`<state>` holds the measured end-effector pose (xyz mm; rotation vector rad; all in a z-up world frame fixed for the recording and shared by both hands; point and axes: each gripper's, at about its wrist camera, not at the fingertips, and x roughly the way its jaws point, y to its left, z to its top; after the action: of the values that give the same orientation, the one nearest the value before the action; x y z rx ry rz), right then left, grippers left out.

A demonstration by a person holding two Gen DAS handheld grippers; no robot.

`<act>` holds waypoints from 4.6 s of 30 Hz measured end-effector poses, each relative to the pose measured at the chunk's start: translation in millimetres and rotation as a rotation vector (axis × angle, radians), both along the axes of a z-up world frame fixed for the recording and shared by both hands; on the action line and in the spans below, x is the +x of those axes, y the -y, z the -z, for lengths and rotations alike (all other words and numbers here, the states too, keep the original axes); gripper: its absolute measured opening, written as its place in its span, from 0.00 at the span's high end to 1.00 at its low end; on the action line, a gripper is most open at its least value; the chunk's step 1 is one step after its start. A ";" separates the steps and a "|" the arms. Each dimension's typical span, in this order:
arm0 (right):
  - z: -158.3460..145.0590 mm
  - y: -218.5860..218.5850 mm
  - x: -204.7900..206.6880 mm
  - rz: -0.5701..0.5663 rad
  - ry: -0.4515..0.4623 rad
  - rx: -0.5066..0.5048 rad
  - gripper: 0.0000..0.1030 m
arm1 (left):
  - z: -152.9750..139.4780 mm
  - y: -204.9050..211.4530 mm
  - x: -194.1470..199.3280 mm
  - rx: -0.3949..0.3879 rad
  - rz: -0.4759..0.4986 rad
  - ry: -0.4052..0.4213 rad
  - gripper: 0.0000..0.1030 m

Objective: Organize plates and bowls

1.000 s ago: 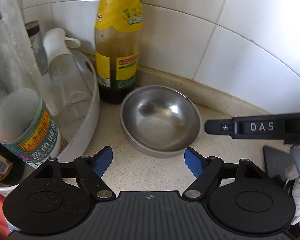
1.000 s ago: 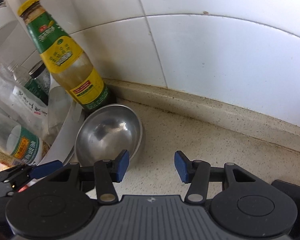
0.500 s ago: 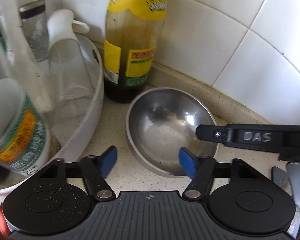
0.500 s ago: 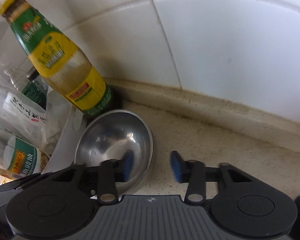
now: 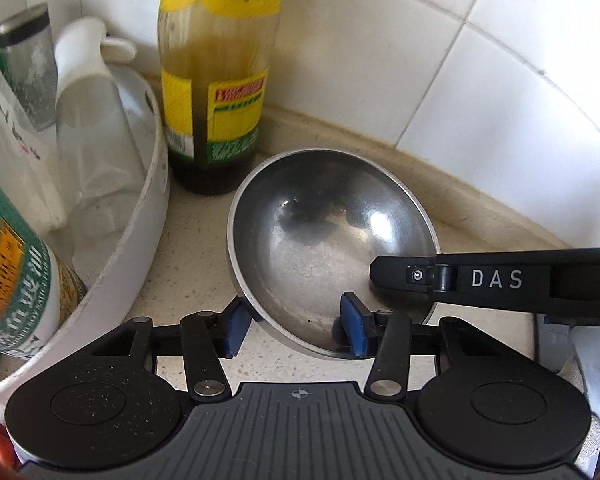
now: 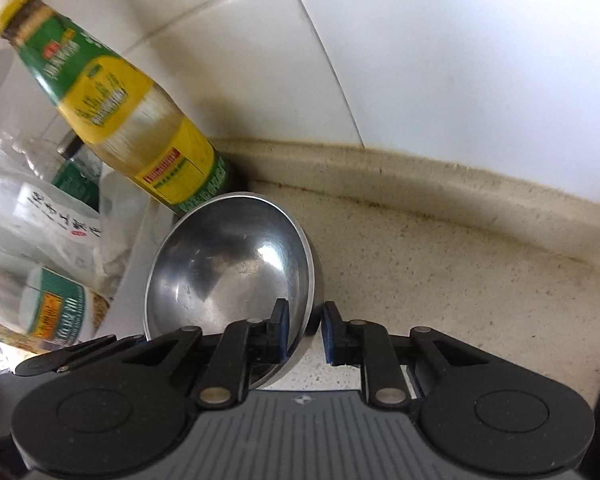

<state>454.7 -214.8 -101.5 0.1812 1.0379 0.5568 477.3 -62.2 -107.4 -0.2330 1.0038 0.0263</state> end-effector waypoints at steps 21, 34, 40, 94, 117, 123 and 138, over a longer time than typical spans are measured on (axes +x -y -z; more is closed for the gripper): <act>-87.2 60.1 -123.9 0.099 0.109 0.003 0.81 | -90.5 55.7 -92.3 0.030 0.186 0.171 0.35; -77.5 78.8 -179.1 0.122 0.067 -0.039 0.80 | -81.6 79.2 -140.0 0.054 0.276 0.156 0.32; -65.1 83.5 -179.6 0.128 0.030 -0.054 0.80 | -69.6 86.0 -139.2 0.058 0.298 0.123 0.32; 6.7 106.1 -124.9 0.244 -0.129 0.109 0.47 | 10.9 77.2 -101.2 0.130 0.908 0.089 0.01; 28.9 117.1 -117.4 0.259 -0.180 0.214 0.39 | 44.7 101.9 -65.1 0.147 1.152 0.149 0.00; 35.0 120.3 -118.5 0.298 -0.176 0.255 0.34 | 47.9 104.7 -60.0 0.132 1.144 0.187 0.00; 22.3 112.6 -97.1 0.312 -0.115 0.194 0.34 | 36.6 112.0 -65.1 0.120 0.998 0.196 0.00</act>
<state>357.6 -327.4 -123.8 0.5417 1.0418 0.3653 412.1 -174.2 -143.9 0.3858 0.8303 -0.8261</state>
